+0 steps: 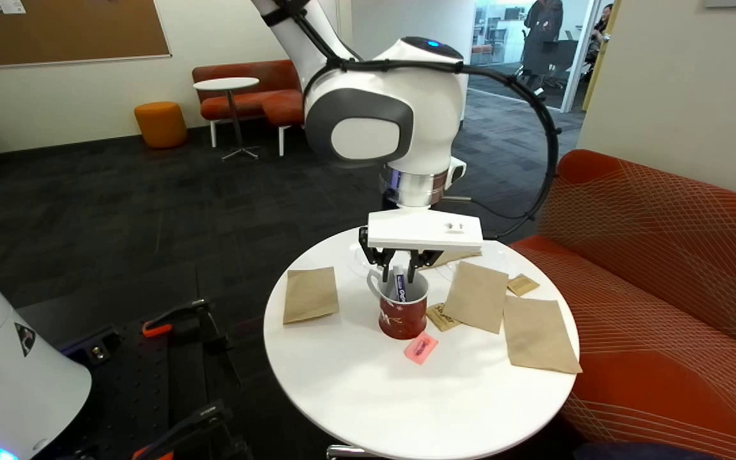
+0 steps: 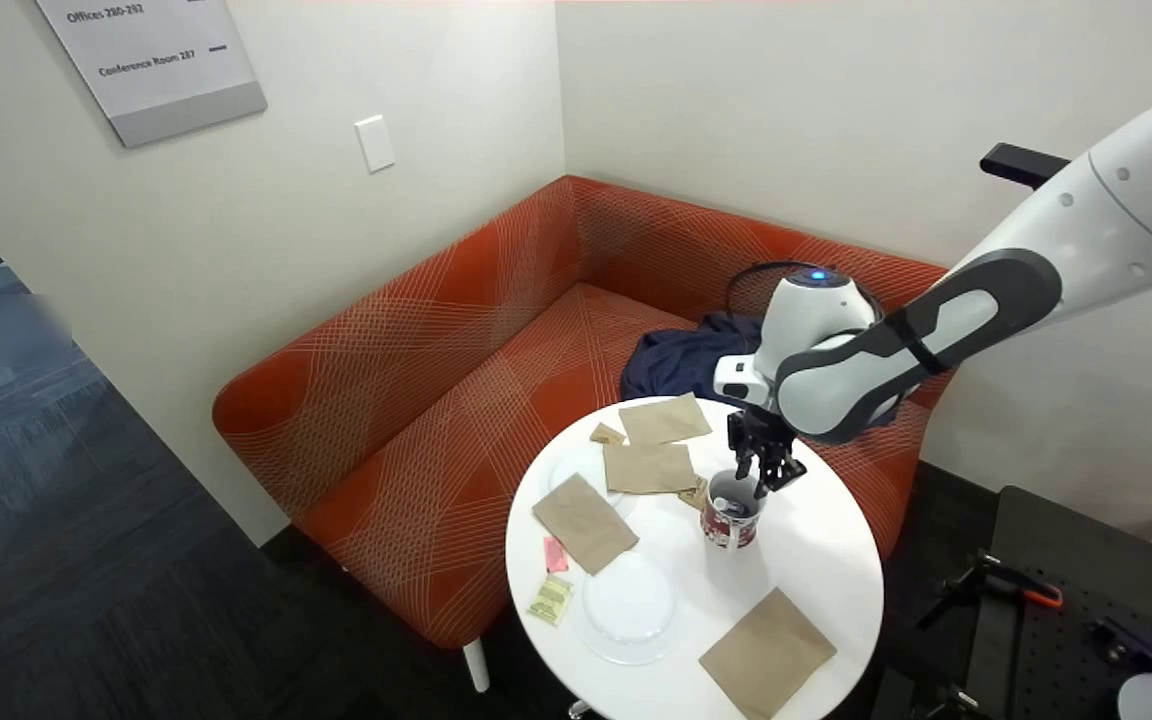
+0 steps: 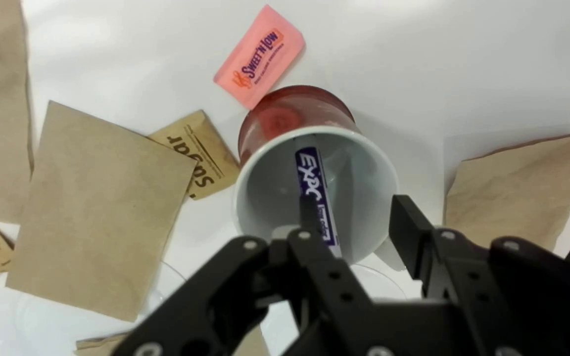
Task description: Take the purple marker out of the red mug
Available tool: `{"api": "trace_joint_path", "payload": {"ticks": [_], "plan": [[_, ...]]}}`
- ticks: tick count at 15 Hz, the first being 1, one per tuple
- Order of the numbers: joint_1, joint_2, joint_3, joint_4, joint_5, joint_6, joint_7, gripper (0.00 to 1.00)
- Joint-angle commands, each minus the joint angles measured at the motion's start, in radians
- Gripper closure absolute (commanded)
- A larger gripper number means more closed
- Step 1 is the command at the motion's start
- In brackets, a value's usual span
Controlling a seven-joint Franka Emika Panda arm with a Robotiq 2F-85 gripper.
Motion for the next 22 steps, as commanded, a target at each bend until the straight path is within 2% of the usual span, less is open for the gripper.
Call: {"api": "trace_joint_path", "payload": {"ticks": [1,22], "plan": [[-0.034,0.023,0.028,0.023,-0.019,-0.012,-0.021,0.57],[-0.052,0.117,0.05,0.074,-0.081,0.013,-0.004,0.6]]}}
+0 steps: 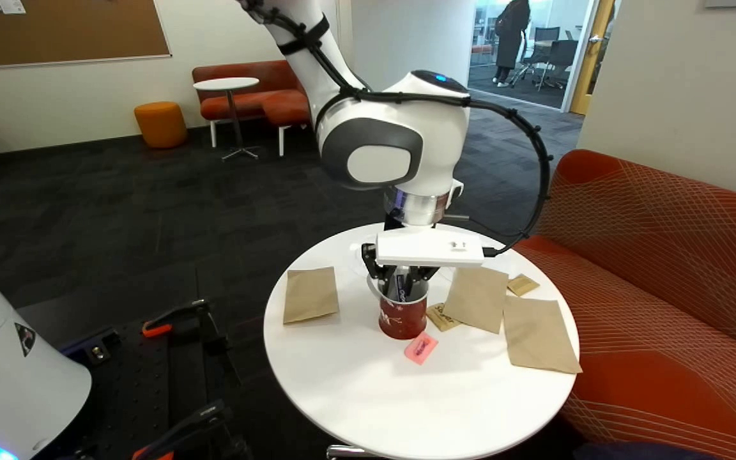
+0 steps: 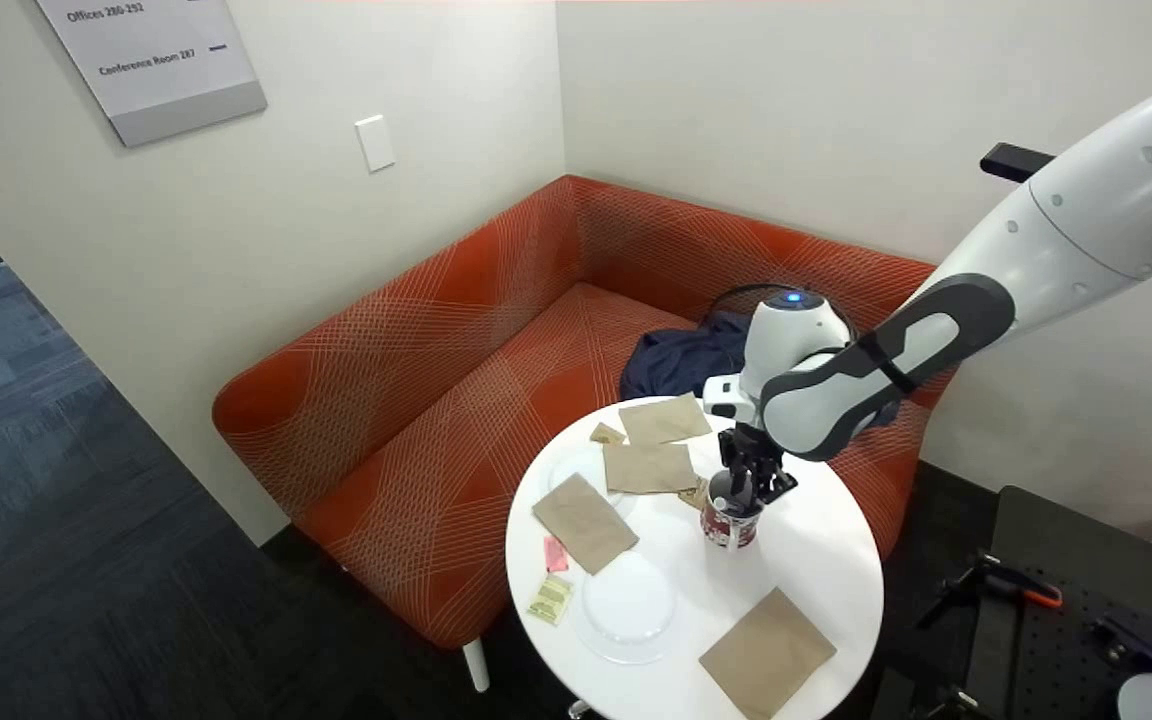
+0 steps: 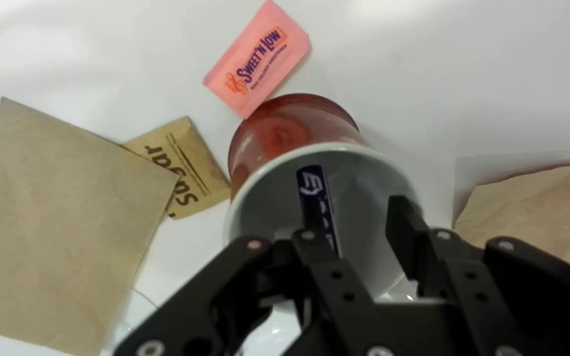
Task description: Take the purple marker out of the red mug
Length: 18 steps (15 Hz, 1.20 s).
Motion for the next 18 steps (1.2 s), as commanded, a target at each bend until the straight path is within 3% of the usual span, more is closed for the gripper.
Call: {"api": "trace_joint_path", "payload": {"ticks": [1,10,15,17,18], "plan": [[-0.027,0.016,0.016,0.016,-0.019,0.015,-0.004,0.6],[-0.041,0.037,0.047,0.034,0.002,0.036,-0.005,0.6],[-0.04,0.05,0.061,0.043,0.0,0.064,0.003,0.54],[-0.038,0.062,0.063,0.05,-0.005,0.071,0.009,0.62],[-0.038,0.067,0.066,0.053,-0.005,0.071,0.01,0.81]]}}
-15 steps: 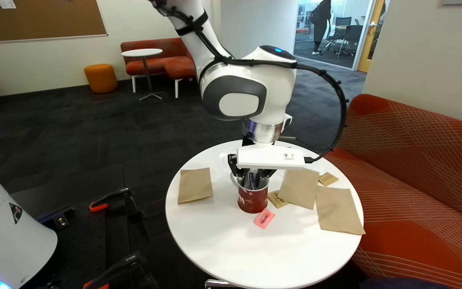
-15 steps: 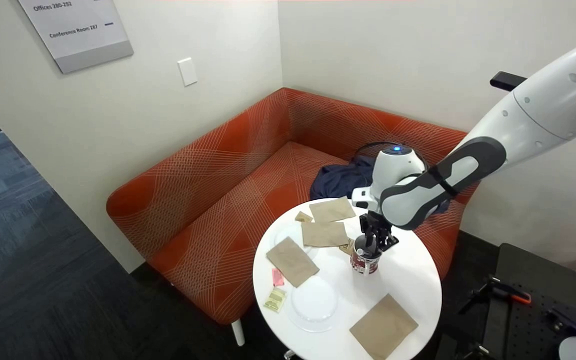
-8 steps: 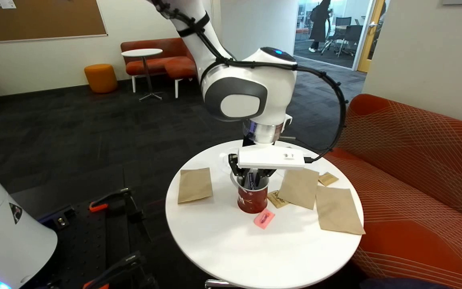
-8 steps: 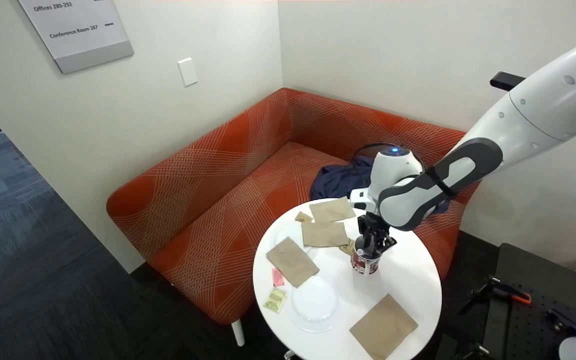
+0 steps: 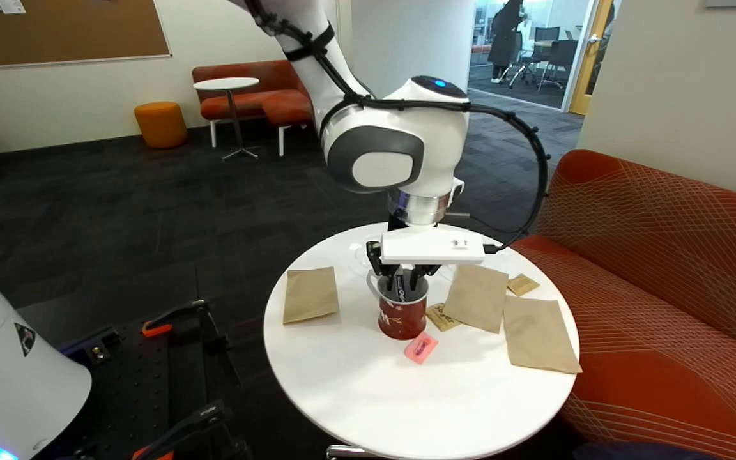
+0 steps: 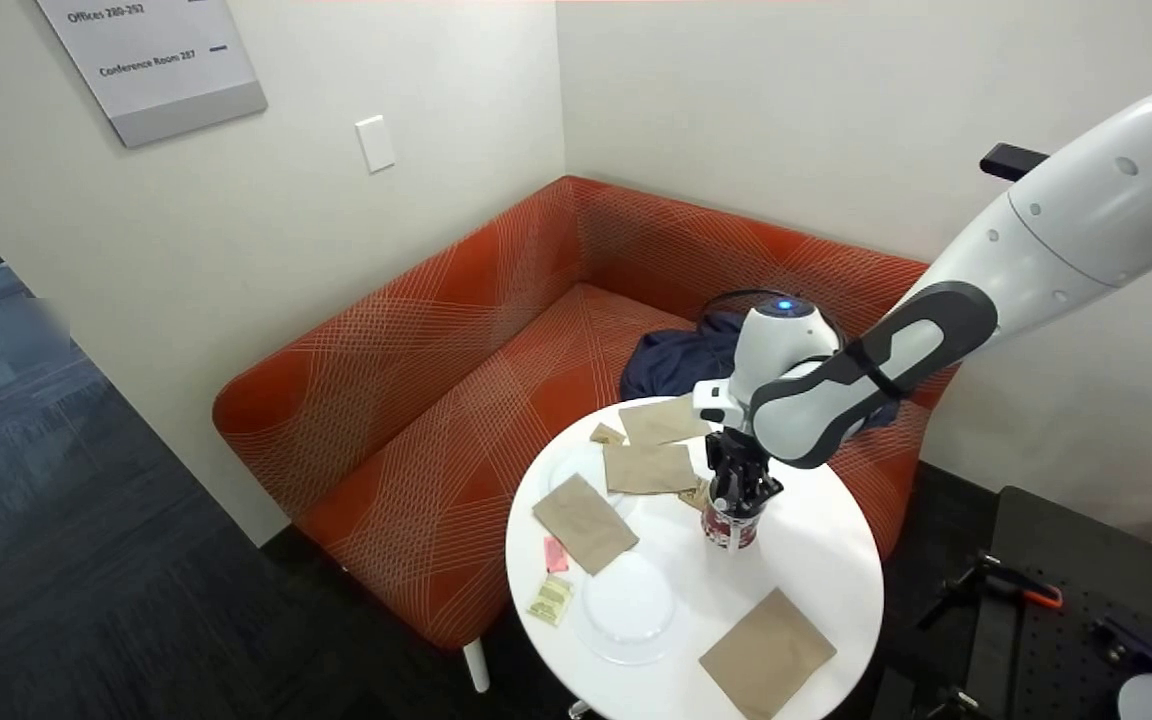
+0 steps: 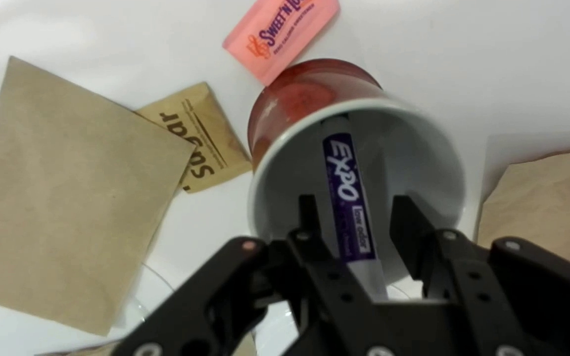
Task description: Take the purple marker out of the red mug
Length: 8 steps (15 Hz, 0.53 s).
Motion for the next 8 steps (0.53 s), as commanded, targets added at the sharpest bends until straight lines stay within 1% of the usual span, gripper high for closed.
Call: {"api": "trace_joint_path", "payload": {"ticks": [1,2,3,4,8], "plan": [[-0.015,0.028,0.022,0.02,-0.006,0.03,0.01,0.87],[-0.014,0.024,0.022,0.015,-0.009,0.029,0.012,0.96],[-0.013,0.018,0.021,0.009,-0.012,0.03,0.013,1.0],[-0.014,0.0,0.023,-0.004,-0.013,0.031,0.011,0.95],[-0.017,-0.09,0.038,-0.051,-0.001,0.017,0.009,0.95]]}}
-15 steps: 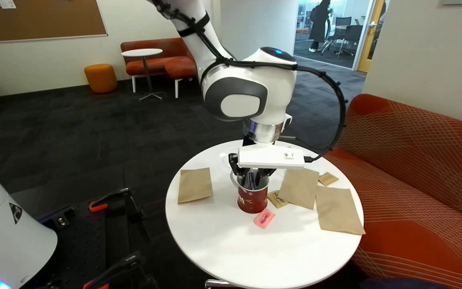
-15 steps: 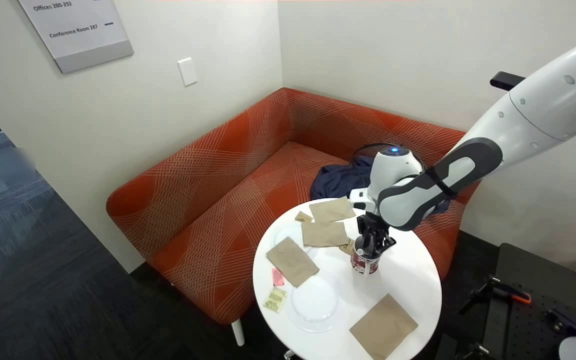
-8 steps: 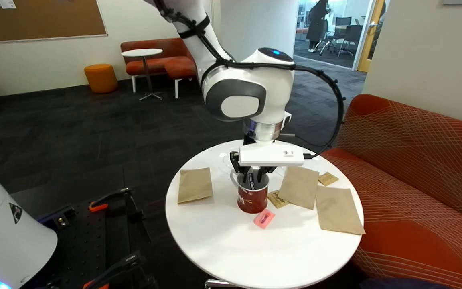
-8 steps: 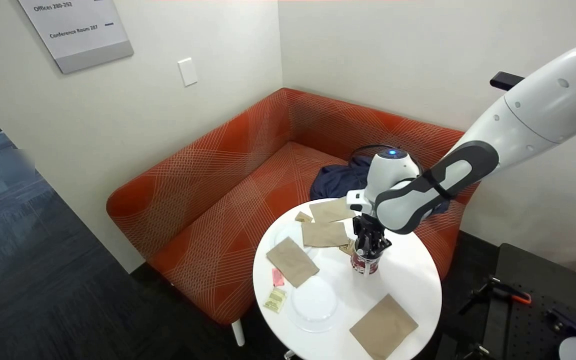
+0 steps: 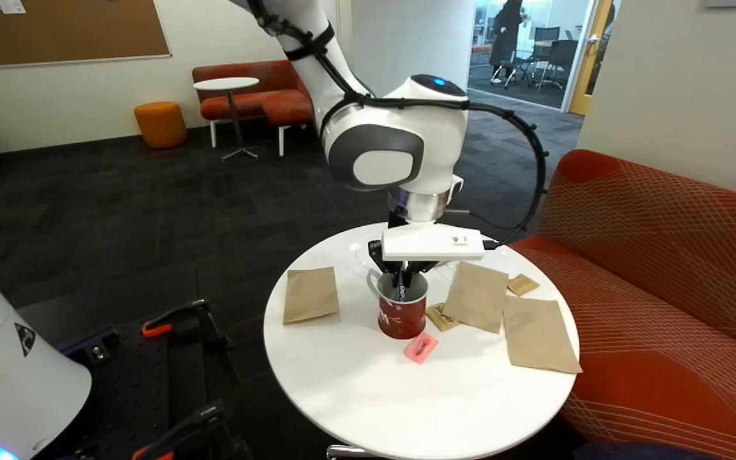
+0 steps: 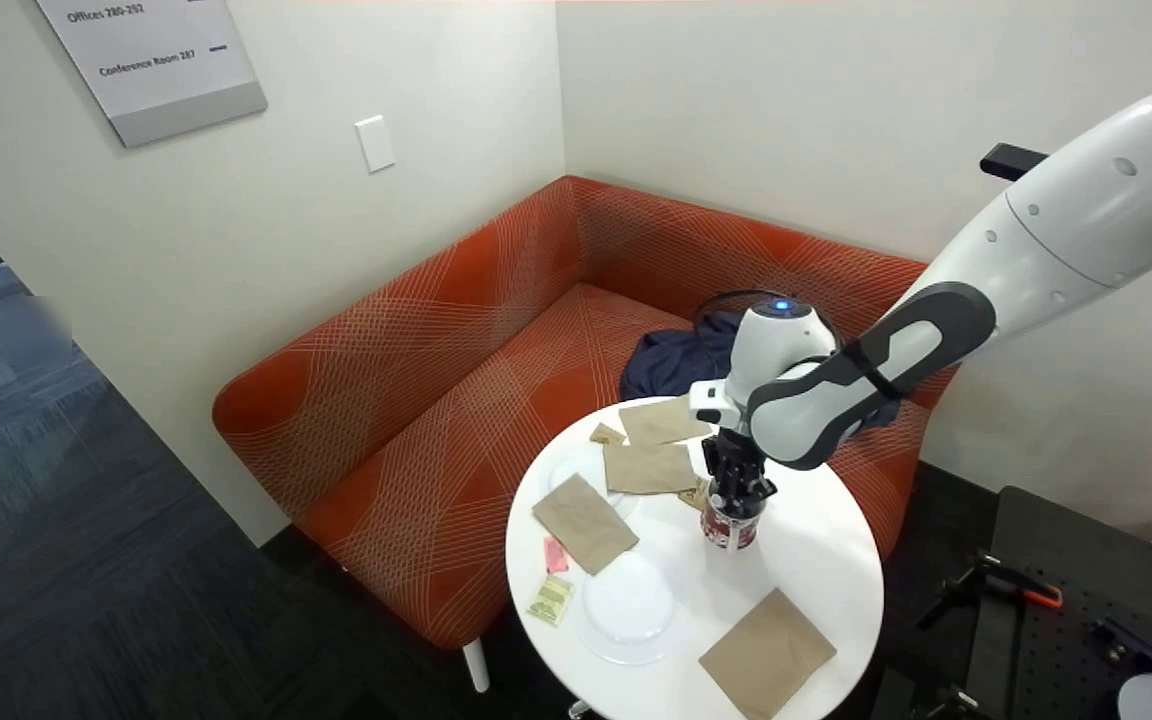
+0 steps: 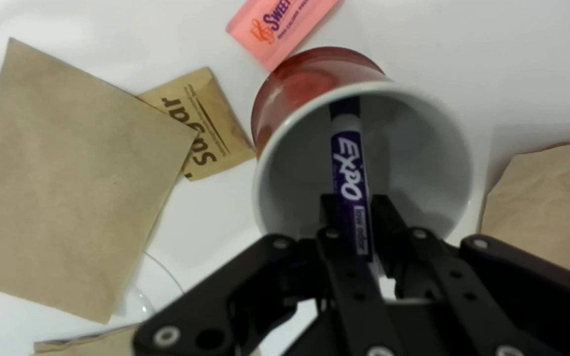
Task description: Take the purple marker out of the red mug
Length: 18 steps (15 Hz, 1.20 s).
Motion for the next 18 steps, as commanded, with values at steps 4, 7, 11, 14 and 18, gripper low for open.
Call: {"api": "trace_joint_path", "payload": {"ticks": [4,7,11,14,18], "plan": [[-0.016,-0.236,0.045,-0.101,0.024,-0.041,-0.001,0.95],[0.005,-0.352,0.029,-0.112,0.054,-0.134,0.011,0.95],[0.043,-0.438,-0.03,-0.069,0.117,-0.282,0.06,0.95],[0.069,-0.451,-0.084,-0.051,0.1,-0.258,0.229,0.95],[0.091,-0.411,-0.133,-0.018,0.027,-0.219,0.478,0.95]]}}
